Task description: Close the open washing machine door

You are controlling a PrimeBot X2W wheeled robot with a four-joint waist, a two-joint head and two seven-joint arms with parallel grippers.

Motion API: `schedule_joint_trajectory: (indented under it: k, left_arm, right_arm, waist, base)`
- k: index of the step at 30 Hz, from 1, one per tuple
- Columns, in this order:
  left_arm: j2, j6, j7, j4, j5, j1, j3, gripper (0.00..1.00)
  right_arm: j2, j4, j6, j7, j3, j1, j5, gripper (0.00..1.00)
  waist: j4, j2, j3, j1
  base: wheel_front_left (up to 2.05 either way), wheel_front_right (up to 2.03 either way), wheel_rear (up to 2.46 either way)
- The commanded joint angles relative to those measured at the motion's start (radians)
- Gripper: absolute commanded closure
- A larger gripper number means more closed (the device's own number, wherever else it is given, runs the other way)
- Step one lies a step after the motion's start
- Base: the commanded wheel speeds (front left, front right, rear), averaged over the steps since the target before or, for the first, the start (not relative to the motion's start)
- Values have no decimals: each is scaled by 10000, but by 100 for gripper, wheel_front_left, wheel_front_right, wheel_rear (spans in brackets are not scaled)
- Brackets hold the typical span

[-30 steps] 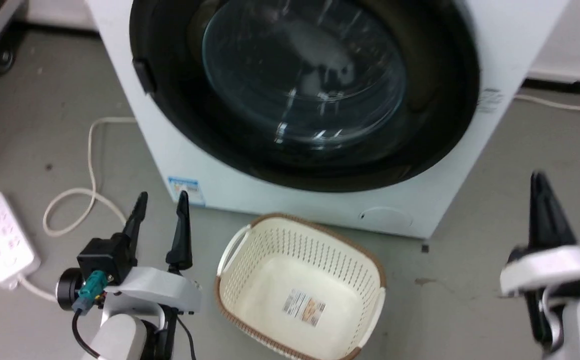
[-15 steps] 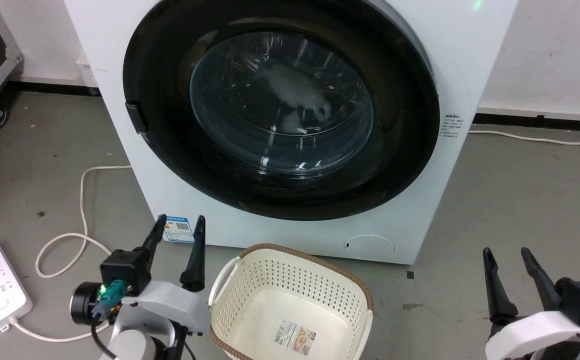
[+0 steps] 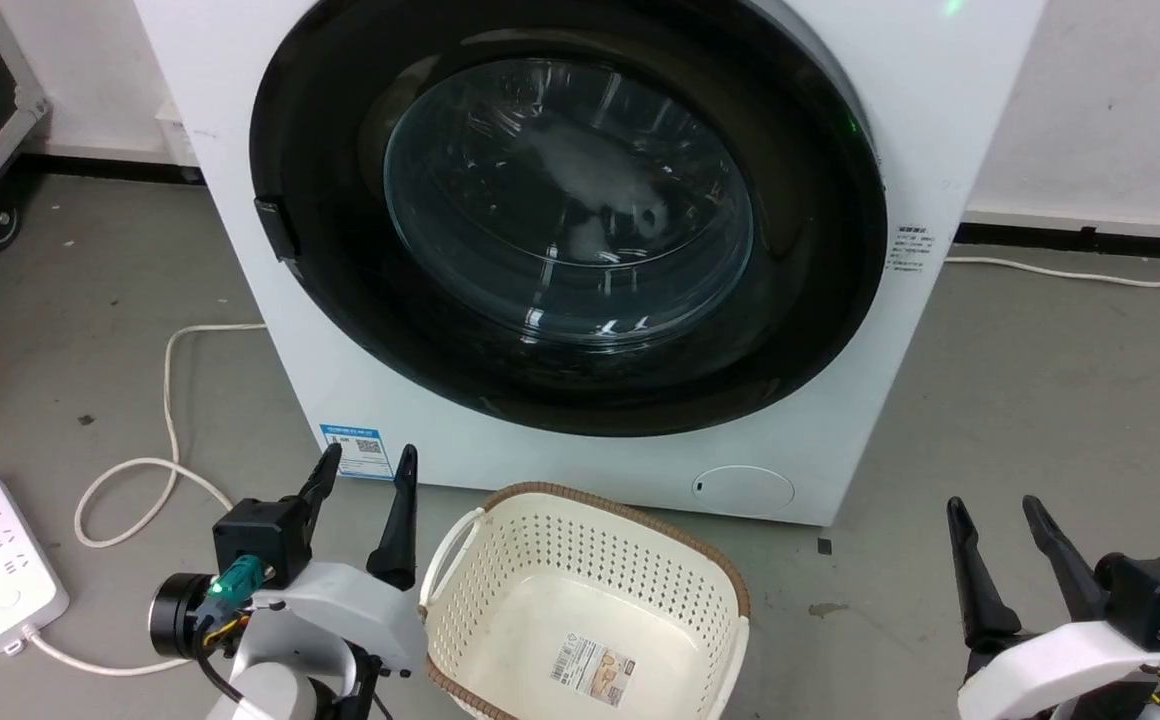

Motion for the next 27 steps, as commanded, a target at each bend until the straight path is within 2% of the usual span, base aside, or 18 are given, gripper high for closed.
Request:
schedule_joint_trajectory:
  k: [1,6,7,27]
  left_arm:
    - [-31,39,-58,32,-62,9,-11,0]
    - [-30,-34,-158,119,-104,-80,-46,0]
    - [-2,-14,-109,117,-34,-21,-50,100]
    - [-297,-195,137,-191,593,270,414,100]
  right_arm:
    - [18,-73,-7,-7,29,35,45,0]
    - [18,-36,-7,-25,72,3,66,0]
    - [0,0,0,-2,69,-3,17,100]
    - [3,-63,-1,52,167,-15,-238,100]
  waist:
    - [11,0,11,0]
    - [61,0,49,0]
    - [64,0,52,0]
    - [142,0,72,1]
  base:
    - [0,0,0]
    - [0,0,0]
    - [0,0,0]
    - [0,0,0]
